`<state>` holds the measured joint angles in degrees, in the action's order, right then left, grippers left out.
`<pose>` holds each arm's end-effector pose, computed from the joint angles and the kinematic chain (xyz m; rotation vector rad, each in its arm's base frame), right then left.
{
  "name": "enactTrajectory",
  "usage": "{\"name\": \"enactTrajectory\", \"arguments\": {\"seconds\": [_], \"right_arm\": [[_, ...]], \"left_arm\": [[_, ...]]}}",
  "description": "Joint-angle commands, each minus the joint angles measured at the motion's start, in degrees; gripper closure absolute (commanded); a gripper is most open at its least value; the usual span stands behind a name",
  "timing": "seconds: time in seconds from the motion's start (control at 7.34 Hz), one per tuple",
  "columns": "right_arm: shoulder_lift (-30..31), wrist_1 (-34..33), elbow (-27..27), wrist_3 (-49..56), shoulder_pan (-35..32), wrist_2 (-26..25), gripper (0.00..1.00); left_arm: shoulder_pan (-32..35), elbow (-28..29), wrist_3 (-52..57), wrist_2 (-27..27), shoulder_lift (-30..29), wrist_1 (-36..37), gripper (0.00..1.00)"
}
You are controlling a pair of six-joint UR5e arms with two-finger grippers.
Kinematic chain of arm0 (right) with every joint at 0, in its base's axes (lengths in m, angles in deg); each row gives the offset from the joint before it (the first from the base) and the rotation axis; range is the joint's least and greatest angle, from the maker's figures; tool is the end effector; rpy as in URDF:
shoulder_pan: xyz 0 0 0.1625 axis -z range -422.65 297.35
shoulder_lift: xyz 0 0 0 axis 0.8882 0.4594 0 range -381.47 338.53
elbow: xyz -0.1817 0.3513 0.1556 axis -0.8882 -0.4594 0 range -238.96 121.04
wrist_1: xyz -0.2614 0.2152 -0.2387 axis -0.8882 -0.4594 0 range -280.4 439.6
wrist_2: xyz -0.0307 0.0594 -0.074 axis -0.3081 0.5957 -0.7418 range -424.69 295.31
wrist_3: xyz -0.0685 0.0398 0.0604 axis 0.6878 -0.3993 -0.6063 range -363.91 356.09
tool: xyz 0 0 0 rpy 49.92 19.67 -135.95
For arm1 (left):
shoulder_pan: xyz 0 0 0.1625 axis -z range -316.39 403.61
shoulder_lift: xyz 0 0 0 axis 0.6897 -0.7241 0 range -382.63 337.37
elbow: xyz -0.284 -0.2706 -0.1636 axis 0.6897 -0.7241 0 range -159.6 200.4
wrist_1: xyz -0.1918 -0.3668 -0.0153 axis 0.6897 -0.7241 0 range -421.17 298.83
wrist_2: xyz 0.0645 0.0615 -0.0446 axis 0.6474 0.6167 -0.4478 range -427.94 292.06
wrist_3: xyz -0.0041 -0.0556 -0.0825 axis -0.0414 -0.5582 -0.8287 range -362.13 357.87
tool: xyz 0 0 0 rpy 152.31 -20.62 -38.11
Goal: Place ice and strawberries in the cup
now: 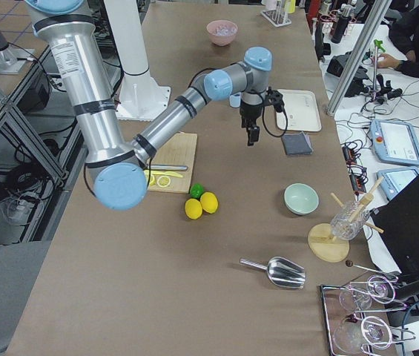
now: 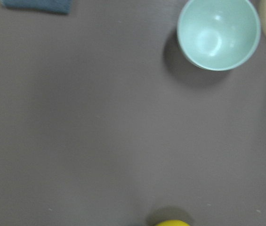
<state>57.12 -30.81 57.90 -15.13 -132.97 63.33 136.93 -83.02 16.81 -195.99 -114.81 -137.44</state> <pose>-0.1044 -0.5053 0.3803 0.1141 -0.7159 -0.2446 -0.1006 -0.4910 0.5569 0.1597 0.6475 0.2733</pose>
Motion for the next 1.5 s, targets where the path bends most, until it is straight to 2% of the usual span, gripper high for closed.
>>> {"name": "enactTrajectory", "arguments": {"seconds": [0.0,0.27,0.41,0.68,0.95,1.36], "right_arm": [[11.90,-1.20,0.05,21.00,-16.53,1.43,0.00],[18.85,-1.65,-1.18,32.01,-22.11,0.92,0.00],[19.75,-1.65,-2.41,32.49,-22.58,0.83,0.00],[20.02,-1.38,-4.09,32.67,-22.93,0.74,0.00],[20.02,-1.47,-4.35,34.76,-23.54,-2.50,0.00],[20.11,-0.86,-7.60,34.61,-23.55,-1.72,0.00]], "left_arm": [[5.20,2.26,1.83,0.26,2.08,0.08,0.02],[5.64,1.91,-0.48,-0.35,4.11,-0.63,0.03],[5.64,1.91,-0.48,-0.27,4.46,-1.76,0.03],[5.64,1.99,-0.39,-0.35,4.46,-3.00,0.02],[5.56,2.69,-0.48,-0.35,4.46,-3.09,0.03],[5.30,4.26,-0.48,-0.44,4.81,-3.00,0.02]]}}
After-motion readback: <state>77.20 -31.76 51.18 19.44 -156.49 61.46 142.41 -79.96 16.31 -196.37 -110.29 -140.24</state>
